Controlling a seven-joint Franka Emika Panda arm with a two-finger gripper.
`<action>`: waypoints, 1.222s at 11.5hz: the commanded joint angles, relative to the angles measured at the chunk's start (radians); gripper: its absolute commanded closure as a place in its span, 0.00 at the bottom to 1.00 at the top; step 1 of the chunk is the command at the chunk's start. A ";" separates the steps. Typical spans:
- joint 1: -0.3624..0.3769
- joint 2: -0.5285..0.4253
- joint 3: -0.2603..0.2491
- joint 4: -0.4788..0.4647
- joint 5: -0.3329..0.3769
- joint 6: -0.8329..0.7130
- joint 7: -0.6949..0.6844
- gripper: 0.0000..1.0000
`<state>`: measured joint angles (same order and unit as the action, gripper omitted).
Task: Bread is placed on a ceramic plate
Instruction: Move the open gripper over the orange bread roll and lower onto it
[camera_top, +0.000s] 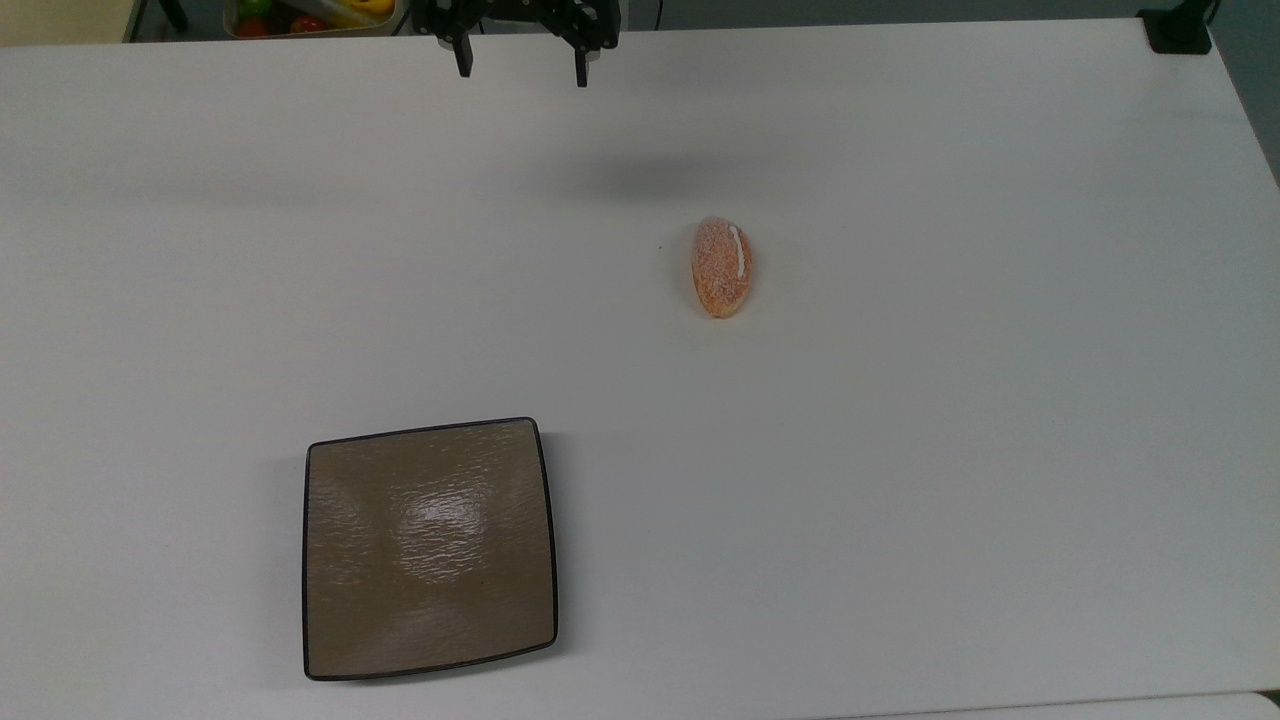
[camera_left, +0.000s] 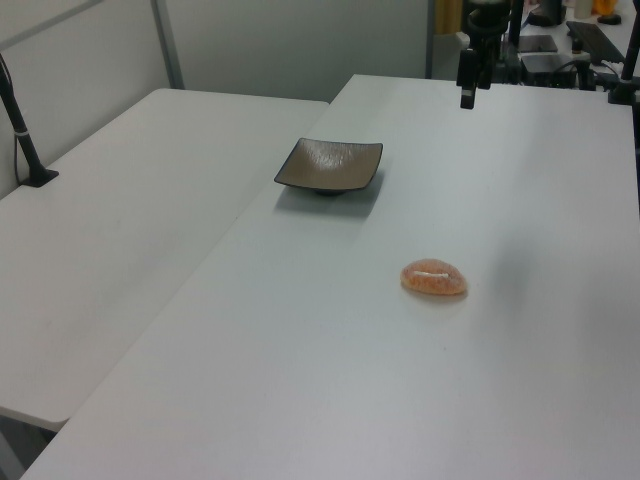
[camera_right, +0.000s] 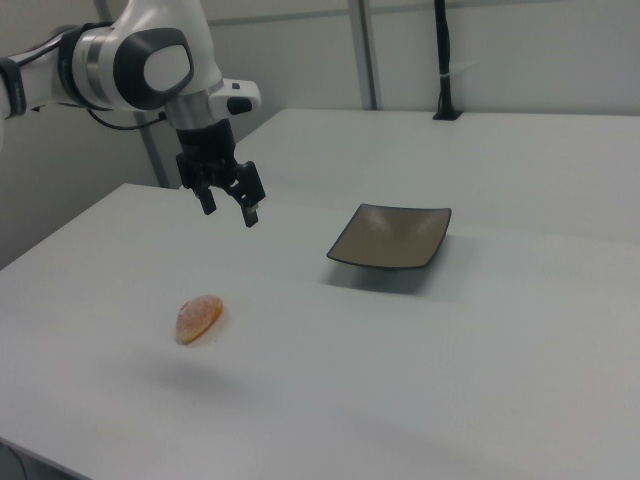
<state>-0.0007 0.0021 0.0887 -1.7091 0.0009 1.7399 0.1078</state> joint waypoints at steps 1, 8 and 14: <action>0.021 0.006 -0.007 -0.007 0.019 0.020 -0.005 0.00; 0.036 0.021 -0.006 -0.009 0.019 0.021 -0.003 0.00; 0.077 0.064 0.003 -0.010 0.024 0.039 0.028 0.00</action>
<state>0.0399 0.0506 0.0955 -1.7093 0.0031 1.7399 0.1076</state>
